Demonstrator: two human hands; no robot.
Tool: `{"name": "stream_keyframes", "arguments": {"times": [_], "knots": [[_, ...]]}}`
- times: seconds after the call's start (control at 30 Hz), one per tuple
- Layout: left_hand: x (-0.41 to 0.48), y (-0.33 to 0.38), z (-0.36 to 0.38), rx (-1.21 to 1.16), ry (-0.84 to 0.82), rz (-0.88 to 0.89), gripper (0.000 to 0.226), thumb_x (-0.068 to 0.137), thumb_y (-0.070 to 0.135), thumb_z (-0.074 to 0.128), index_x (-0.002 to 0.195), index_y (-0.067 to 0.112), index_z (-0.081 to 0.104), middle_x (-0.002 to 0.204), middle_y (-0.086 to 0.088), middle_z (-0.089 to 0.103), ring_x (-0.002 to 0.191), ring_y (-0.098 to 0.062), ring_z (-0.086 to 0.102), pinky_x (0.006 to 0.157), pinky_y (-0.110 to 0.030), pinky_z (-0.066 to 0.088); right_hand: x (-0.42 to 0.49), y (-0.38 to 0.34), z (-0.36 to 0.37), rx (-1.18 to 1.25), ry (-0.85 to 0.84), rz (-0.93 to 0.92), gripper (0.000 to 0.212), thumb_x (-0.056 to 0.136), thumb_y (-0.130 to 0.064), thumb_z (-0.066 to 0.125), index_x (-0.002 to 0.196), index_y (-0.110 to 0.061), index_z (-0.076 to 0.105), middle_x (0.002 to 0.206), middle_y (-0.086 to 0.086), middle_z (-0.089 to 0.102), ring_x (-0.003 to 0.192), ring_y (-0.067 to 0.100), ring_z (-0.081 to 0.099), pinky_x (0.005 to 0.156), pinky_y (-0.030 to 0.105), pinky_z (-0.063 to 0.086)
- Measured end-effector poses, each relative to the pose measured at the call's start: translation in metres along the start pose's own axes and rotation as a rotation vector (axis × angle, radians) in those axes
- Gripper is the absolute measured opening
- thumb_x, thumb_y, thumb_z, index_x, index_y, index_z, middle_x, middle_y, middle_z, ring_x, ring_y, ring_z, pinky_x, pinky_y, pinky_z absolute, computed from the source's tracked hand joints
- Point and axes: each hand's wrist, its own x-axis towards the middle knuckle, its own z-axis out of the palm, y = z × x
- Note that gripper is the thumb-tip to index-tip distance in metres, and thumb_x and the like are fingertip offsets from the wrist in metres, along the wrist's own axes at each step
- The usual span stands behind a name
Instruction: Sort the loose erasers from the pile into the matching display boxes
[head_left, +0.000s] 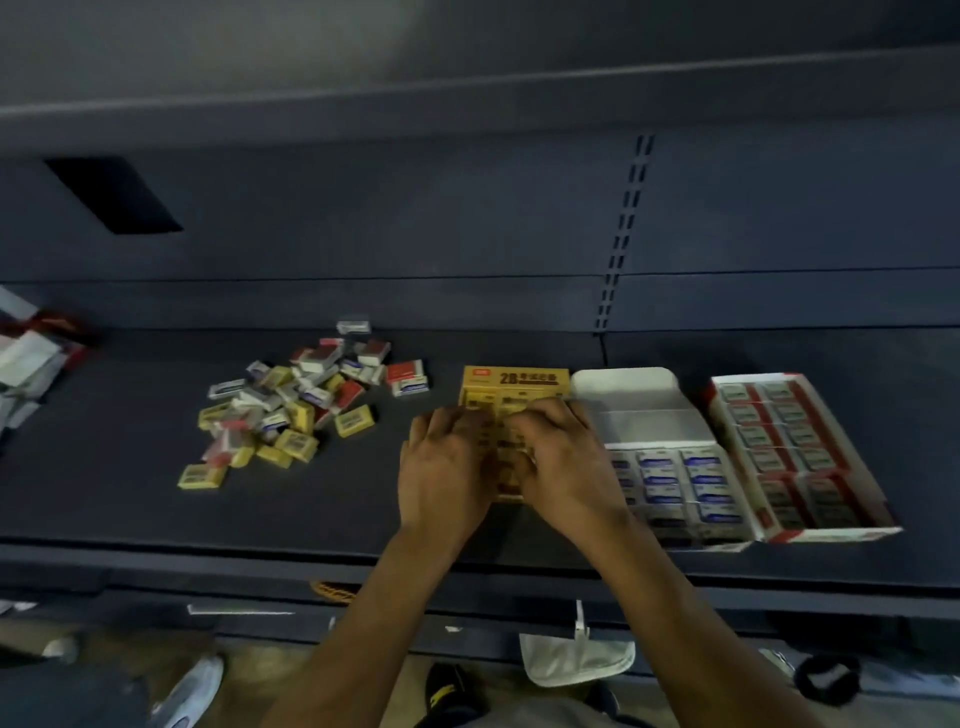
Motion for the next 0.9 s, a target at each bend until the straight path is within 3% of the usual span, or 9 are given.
{"name": "stream_keyframes", "arguments": {"times": [0.07,0.2,0.3,0.4,0.5,0.6,0.77,0.9], "knots": [[0.000,-0.022,-0.005,0.019,0.002,-0.054,0.047,0.078,0.036,0.039,0.115,0.018,0.063,0.111,-0.006,0.063,0.103,-0.032,0.056,0.082,-0.044,0.048,0.010,-0.016,0.009,-0.005,-0.028,-0.022,0.032,0.079,-0.013,0.063,0.111,-0.014,0.064,0.117,0.005,0.054,0.115,0.028,0.045,0.091,0.038,0.045],[0.002,-0.062,-0.017,0.046,0.016,-0.148,0.040,0.080,0.031,0.053,0.115,0.015,0.064,0.108,-0.012,0.064,0.101,-0.038,0.057,0.081,-0.043,0.049,0.036,-0.045,0.024,-0.014,-0.136,-0.054,0.037,0.089,-0.020,0.056,0.125,-0.018,0.055,0.127,0.001,0.048,0.122,0.021,0.037,0.100,0.030,0.033],[0.005,-0.087,-0.025,0.070,-0.022,-0.189,0.044,0.083,0.024,0.062,0.124,0.011,0.058,0.122,-0.015,0.059,0.111,-0.039,0.051,0.087,-0.042,0.046,0.059,-0.056,0.037,-0.043,-0.170,-0.058,0.037,0.091,-0.021,0.054,0.128,-0.019,0.052,0.129,-0.001,0.049,0.123,0.020,0.039,0.102,0.029,0.033],[0.014,-0.109,-0.027,0.078,-0.052,-0.207,0.047,0.087,0.026,0.058,0.132,0.013,0.051,0.131,-0.012,0.053,0.119,-0.035,0.046,0.095,-0.040,0.041,0.083,-0.061,0.049,-0.080,-0.160,-0.058,0.036,0.091,-0.019,0.053,0.127,-0.016,0.052,0.128,0.001,0.053,0.119,0.019,0.044,0.096,0.028,0.035],[0.027,-0.125,-0.027,0.099,-0.067,-0.202,0.041,0.089,0.024,0.052,0.129,0.014,0.052,0.120,-0.010,0.060,0.115,-0.031,0.049,0.097,-0.037,0.039,0.105,-0.066,0.059,-0.102,-0.184,-0.035,0.037,0.089,-0.013,0.054,0.126,-0.015,0.052,0.127,0.002,0.054,0.118,0.021,0.046,0.090,0.029,0.039],[0.037,-0.125,-0.031,0.095,-0.070,-0.181,0.033,0.091,0.020,0.050,0.122,0.011,0.056,0.115,-0.012,0.062,0.111,-0.031,0.052,0.089,-0.037,0.043,0.119,-0.069,0.069,-0.144,-0.237,0.002,0.037,0.086,-0.005,0.056,0.121,-0.013,0.057,0.124,0.004,0.055,0.117,0.023,0.046,0.092,0.031,0.041],[0.049,-0.121,-0.032,0.123,-0.121,-0.121,0.027,0.094,0.028,0.047,0.107,0.012,0.064,0.112,-0.008,0.062,0.107,-0.026,0.055,0.083,-0.032,0.045,0.123,-0.071,0.080,-0.200,-0.242,0.044,0.037,0.084,-0.003,0.056,0.120,-0.012,0.057,0.123,0.007,0.051,0.116,0.025,0.045,0.092,0.033,0.044],[0.049,-0.129,-0.030,0.134,-0.165,-0.049,0.026,0.092,0.030,0.052,0.110,0.016,0.064,0.120,-0.005,0.056,0.112,-0.024,0.051,0.091,-0.030,0.043,0.120,-0.071,0.083,-0.211,-0.229,0.061,0.038,0.086,-0.003,0.054,0.122,-0.015,0.055,0.124,0.007,0.049,0.116,0.026,0.043,0.092,0.034,0.043]]}}
